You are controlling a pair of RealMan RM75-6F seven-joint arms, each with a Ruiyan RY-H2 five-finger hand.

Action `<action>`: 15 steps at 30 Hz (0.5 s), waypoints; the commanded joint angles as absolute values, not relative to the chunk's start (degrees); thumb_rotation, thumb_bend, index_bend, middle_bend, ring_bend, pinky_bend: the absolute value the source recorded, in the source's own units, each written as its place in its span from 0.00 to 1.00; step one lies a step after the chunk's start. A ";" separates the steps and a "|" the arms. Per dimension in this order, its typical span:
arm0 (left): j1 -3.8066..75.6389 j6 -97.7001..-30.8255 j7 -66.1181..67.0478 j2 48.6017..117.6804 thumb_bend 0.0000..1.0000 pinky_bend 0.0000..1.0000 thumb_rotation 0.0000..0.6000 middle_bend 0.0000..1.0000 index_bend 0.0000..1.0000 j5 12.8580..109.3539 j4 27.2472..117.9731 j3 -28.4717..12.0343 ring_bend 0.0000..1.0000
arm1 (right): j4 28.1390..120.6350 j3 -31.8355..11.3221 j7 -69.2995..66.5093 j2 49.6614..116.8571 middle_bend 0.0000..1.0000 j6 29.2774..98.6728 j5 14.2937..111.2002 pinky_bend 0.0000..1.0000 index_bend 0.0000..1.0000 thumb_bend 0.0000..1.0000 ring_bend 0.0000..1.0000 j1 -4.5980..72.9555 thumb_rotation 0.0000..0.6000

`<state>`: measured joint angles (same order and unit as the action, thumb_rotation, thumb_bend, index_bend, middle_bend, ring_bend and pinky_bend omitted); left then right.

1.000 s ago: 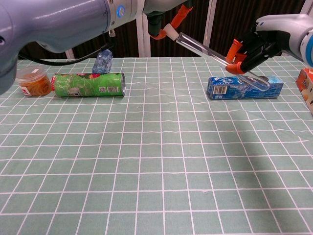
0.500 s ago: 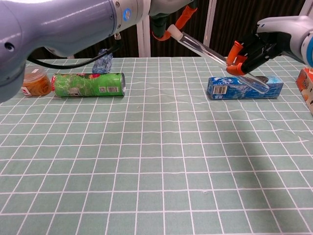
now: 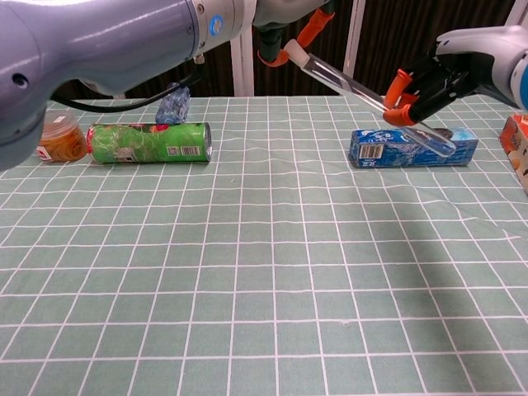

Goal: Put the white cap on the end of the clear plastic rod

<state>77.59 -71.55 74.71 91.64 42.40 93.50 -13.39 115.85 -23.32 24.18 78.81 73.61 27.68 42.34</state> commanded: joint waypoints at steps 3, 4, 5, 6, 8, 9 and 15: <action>77.68 -71.39 75.01 91.80 0.53 0.00 1.00 0.11 0.60 42.75 93.39 -13.13 0.00 | 115.75 -23.10 23.93 78.75 0.60 73.44 27.53 0.22 0.80 0.63 0.38 42.42 1.00; 77.72 -71.34 75.05 91.84 0.53 0.00 1.00 0.11 0.60 42.87 93.33 -13.09 0.00 | 115.78 -23.07 23.90 78.74 0.60 73.44 27.52 0.22 0.80 0.63 0.38 42.43 1.00; 77.78 -71.28 75.07 91.94 0.53 0.00 1.00 0.11 0.60 43.01 93.26 -13.09 0.00 | 115.83 -23.06 23.83 78.76 0.60 73.43 27.51 0.22 0.80 0.63 0.38 42.47 1.00; 77.80 -71.25 75.02 92.07 0.53 0.00 1.00 0.11 0.60 43.02 93.25 -13.12 0.00 | 115.80 -23.06 23.80 78.77 0.60 73.43 27.54 0.22 0.80 0.63 0.38 42.54 1.00; 77.84 -71.24 75.03 92.28 0.53 0.00 1.00 0.11 0.60 43.06 93.18 -13.18 0.00 | 115.83 -23.04 23.71 78.81 0.60 73.41 27.54 0.22 0.80 0.63 0.38 42.61 1.00; 77.88 -71.21 75.09 92.39 0.53 0.00 1.00 0.11 0.60 43.16 93.09 -13.12 0.00 | 115.85 -23.02 23.66 78.82 0.60 73.45 27.52 0.22 0.80 0.63 0.38 42.64 1.00; 77.95 -71.21 75.18 92.79 0.53 0.00 1.00 0.11 0.60 44.08 92.46 -12.93 0.00 | 116.01 -22.99 23.32 78.70 0.60 73.44 27.31 0.22 0.80 0.63 0.38 42.73 1.00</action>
